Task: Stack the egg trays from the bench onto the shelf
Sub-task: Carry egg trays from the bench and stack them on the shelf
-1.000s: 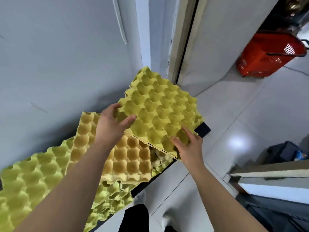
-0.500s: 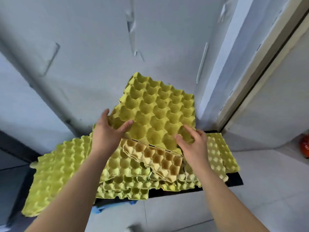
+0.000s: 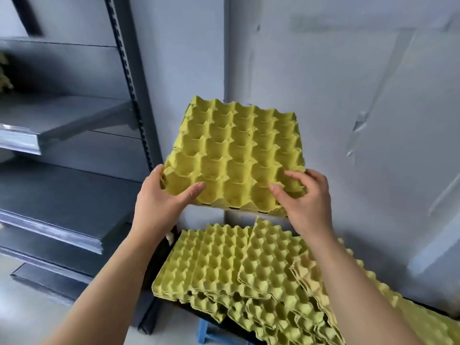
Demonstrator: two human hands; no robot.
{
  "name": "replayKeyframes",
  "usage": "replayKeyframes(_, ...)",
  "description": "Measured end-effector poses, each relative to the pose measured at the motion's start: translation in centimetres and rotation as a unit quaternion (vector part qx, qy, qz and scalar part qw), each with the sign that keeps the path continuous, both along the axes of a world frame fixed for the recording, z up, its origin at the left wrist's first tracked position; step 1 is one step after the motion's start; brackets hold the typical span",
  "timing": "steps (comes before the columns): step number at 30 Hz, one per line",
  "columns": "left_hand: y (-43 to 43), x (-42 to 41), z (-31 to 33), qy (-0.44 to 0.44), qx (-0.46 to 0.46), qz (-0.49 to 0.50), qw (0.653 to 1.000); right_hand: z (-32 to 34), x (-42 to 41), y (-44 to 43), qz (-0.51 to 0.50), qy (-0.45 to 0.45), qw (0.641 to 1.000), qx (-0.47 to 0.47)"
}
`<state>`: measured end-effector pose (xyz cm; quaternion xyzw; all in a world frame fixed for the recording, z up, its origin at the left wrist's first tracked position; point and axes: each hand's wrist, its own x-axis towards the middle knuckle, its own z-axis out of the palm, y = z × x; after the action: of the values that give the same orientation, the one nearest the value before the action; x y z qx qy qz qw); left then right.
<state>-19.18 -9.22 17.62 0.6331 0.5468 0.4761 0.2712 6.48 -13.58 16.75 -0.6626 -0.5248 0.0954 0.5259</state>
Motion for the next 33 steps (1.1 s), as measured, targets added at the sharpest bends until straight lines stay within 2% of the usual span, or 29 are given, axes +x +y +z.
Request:
replayKeyframes(15,4.6,-32.3,9.6,-0.003,0.092,0.149,0.985,10.1,-31.1,12.2,0.146,-0.027,0.985,0.092)
replayKeyframes(26,14.1,-49.2,11.4,-0.020,0.128,0.260,0.957,14.3,-48.1,25.2,0.243,-0.049,0.961,0.125)
replayKeyframes(33,19.6,-58.3,11.3,-0.022,0.118,0.258,0.959,16.1,-56.6,31.4,0.271,-0.040,0.954,0.124)
